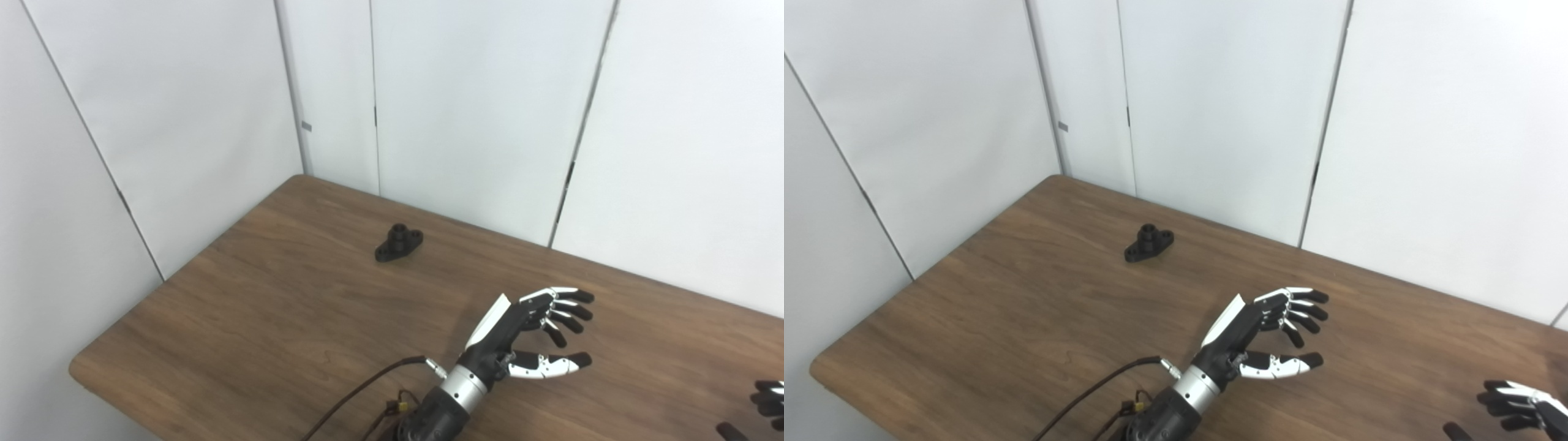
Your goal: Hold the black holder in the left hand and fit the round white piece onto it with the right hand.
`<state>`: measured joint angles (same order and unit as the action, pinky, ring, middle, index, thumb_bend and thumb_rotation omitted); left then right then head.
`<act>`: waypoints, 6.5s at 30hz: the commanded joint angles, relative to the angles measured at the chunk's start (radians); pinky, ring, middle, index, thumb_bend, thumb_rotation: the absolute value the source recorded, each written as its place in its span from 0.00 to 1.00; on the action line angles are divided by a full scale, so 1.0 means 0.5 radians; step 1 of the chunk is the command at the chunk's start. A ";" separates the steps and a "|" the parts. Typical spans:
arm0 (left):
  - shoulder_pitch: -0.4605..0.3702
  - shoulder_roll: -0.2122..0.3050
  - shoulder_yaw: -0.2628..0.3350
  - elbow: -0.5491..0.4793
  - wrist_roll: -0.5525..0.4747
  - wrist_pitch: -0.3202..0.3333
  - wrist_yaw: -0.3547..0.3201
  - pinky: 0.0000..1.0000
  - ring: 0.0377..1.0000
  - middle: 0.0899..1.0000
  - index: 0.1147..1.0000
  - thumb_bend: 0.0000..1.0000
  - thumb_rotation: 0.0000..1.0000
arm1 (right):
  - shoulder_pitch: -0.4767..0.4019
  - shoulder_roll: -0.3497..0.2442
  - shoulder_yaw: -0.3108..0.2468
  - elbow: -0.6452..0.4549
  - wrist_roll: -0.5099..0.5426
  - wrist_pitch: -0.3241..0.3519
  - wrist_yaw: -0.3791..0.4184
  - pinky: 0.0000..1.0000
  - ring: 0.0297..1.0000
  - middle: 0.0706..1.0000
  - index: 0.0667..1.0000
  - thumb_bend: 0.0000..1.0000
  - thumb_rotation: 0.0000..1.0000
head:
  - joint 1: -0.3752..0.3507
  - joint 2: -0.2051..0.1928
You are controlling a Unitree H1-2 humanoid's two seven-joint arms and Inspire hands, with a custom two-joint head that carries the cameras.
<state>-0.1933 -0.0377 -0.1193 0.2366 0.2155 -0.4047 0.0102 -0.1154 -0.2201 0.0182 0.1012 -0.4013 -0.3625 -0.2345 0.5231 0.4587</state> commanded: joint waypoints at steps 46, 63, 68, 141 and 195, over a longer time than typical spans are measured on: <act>-0.216 0.704 0.317 -0.567 0.676 0.716 0.207 0.69 0.81 0.83 0.70 0.77 0.08 | -0.005 -0.105 -0.080 0.051 0.011 -0.072 0.028 0.41 0.50 0.60 0.46 0.50 0.15 | 0.010 0.041; -0.293 0.855 0.437 -0.551 0.805 0.866 0.324 0.68 0.85 0.85 0.67 0.85 0.06 | 0.012 -0.104 -0.084 0.031 0.013 -0.072 0.033 0.40 0.49 0.60 0.46 0.50 0.15 | 0.005 0.053; -0.316 0.893 0.427 -0.547 0.911 1.021 0.301 0.79 0.95 0.94 0.69 0.96 0.14 | 0.014 -0.109 -0.091 0.035 0.009 -0.090 0.024 0.40 0.49 0.59 0.46 0.50 0.15 | 0.008 0.060; -0.799 1.116 -0.148 0.705 1.029 1.414 0.302 1.00 1.00 1.00 0.62 0.94 0.32 | 0.149 -0.103 -0.161 -0.257 0.044 0.072 0.206 0.40 0.49 0.60 0.46 0.50 0.14 | -0.061 0.204; -0.523 0.941 -0.277 0.630 0.495 0.969 0.151 0.99 0.98 0.88 0.41 0.52 0.06 | 0.141 -0.076 -0.191 -0.494 0.061 0.287 0.289 0.40 0.49 0.59 0.46 0.50 0.13 | -0.219 0.276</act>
<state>-0.4802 0.4653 -0.2163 0.5650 0.4694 0.1087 0.1715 -0.0135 -0.2541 -0.0731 -0.1068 -0.3789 -0.2216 -0.0887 0.4143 0.5952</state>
